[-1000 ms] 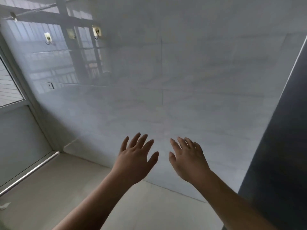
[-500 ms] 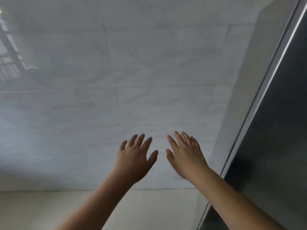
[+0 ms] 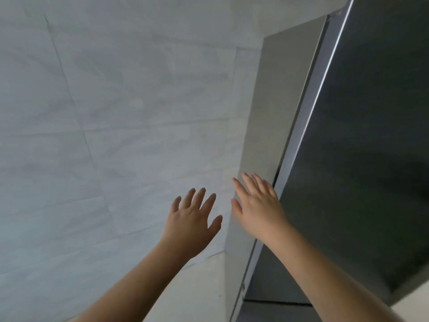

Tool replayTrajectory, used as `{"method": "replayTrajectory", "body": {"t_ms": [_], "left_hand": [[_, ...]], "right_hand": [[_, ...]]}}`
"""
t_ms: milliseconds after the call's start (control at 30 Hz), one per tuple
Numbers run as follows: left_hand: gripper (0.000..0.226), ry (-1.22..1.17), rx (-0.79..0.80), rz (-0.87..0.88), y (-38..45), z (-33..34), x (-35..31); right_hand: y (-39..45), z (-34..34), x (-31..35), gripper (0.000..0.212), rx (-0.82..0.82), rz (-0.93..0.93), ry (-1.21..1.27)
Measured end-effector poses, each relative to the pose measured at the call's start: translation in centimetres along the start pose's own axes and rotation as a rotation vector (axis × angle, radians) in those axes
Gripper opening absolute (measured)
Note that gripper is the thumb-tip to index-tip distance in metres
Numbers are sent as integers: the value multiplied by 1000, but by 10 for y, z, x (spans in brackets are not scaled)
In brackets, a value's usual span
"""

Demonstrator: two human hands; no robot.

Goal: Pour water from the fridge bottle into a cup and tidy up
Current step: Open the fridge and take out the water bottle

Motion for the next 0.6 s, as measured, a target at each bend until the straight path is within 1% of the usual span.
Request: {"method": "replayTrajectory", "body": {"t_ms": [33, 100, 233, 400, 500, 600], "left_hand": [[90, -10, 25, 19, 0, 2, -5], [92, -26, 25, 58, 0, 3, -16], [76, -61, -1, 96, 2, 6, -36], [73, -41, 15, 135, 2, 12, -65], [72, 0, 9, 143, 4, 14, -78], [72, 16, 7, 137, 6, 18, -93]], "right_hand": [[-2, -1, -4, 59, 5, 13, -22], [-5, -3, -13, 59, 15, 27, -75], [-8, -5, -27, 59, 35, 35, -109], [-15, -20, -39, 58, -25, -19, -217], [-15, -34, -44, 55, -75, -65, -332], [-17, -39, -54, 49, -56, -115, -528]]}}
Point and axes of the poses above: each hand's wrist, its own y-axis towards the middle knuckle, its own z-axis out of the palm, x = y × z, the point moved 10 cm from there along y, towards the middle knuckle, and after that the axes turned 4 degrees about -z, right-handed, at the moved point
